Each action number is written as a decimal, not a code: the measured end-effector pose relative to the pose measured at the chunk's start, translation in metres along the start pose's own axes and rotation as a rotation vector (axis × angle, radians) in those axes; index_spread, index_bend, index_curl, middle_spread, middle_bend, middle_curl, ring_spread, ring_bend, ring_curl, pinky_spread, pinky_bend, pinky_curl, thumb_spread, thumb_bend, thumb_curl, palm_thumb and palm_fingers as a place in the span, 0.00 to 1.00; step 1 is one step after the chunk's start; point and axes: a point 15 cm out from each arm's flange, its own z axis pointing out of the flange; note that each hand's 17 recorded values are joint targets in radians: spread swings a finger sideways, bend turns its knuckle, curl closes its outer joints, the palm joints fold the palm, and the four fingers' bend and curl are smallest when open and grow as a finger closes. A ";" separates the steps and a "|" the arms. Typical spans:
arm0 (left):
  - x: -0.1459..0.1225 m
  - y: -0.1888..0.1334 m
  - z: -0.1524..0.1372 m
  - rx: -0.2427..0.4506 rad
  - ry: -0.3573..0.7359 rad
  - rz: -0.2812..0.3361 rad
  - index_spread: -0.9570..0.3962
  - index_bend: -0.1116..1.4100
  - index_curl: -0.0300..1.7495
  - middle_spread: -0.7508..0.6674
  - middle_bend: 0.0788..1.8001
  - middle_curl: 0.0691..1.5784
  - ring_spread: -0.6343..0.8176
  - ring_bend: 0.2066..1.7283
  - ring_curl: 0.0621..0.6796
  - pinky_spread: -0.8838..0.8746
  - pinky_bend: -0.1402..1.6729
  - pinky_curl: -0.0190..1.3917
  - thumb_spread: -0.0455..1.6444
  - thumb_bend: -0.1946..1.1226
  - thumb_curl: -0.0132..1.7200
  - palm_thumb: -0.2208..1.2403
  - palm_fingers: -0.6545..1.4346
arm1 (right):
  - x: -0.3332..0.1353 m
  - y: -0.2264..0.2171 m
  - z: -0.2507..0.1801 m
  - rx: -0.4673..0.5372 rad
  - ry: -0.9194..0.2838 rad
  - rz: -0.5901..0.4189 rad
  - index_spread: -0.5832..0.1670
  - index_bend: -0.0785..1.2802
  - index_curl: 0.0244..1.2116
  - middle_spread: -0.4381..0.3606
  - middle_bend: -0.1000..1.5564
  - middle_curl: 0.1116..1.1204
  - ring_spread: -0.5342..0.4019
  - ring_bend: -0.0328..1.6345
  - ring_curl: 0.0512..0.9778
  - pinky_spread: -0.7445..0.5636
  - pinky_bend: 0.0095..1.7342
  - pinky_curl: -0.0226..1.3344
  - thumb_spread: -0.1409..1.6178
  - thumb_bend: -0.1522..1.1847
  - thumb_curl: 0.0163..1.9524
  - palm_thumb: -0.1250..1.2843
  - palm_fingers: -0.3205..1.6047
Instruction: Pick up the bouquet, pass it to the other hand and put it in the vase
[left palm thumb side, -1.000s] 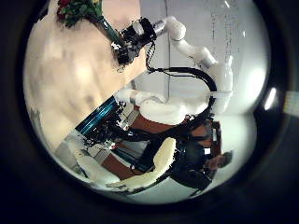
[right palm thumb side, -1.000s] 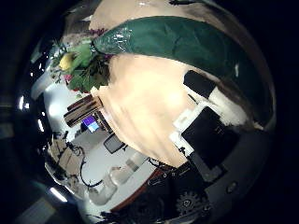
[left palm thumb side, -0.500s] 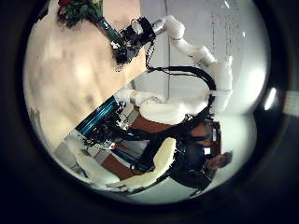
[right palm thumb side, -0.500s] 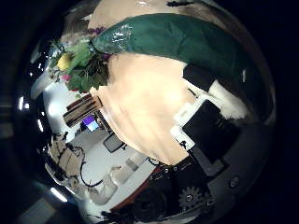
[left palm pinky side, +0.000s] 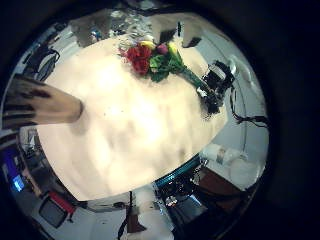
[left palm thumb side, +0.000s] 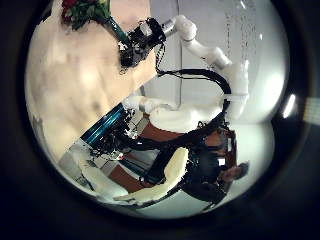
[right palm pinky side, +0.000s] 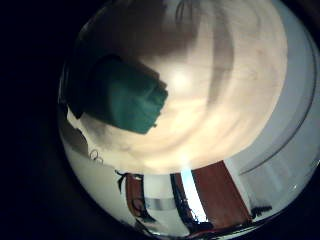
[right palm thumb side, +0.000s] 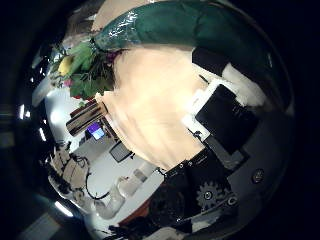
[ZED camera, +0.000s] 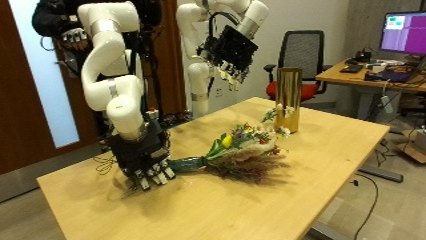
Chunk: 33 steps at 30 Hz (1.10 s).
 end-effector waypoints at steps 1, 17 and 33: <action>0.000 0.000 0.000 0.000 0.001 -0.001 0.96 0.19 0.21 0.91 0.06 0.14 0.88 0.15 0.26 0.83 0.18 0.22 0.50 0.12 0.20 0.28 0.31 | 0.000 0.000 0.000 -0.001 0.000 0.001 0.36 0.21 0.35 0.37 0.34 0.32 0.30 0.53 0.16 0.45 0.30 0.04 0.62 0.10 0.24 0.70 0.68; 0.000 0.002 -0.003 0.008 0.003 0.003 0.96 0.19 0.21 0.91 0.06 0.14 0.88 0.14 0.26 0.83 0.18 0.22 0.50 0.12 0.20 0.28 0.32 | -0.001 0.009 -0.038 -0.045 -0.029 -0.002 0.38 0.72 0.63 0.30 0.73 0.58 0.32 0.80 0.48 0.24 0.72 0.27 0.56 0.10 0.25 0.76 0.84; -0.001 0.004 -0.005 0.023 0.019 -0.007 0.96 0.19 0.21 0.91 0.06 0.14 0.88 0.14 0.26 0.82 0.18 0.22 0.50 0.12 0.20 0.28 0.32 | 0.014 0.036 -0.088 0.025 -0.326 -0.054 0.46 0.83 0.75 0.33 0.84 0.74 0.35 0.88 0.64 0.41 0.83 0.45 0.39 0.11 0.39 0.96 0.73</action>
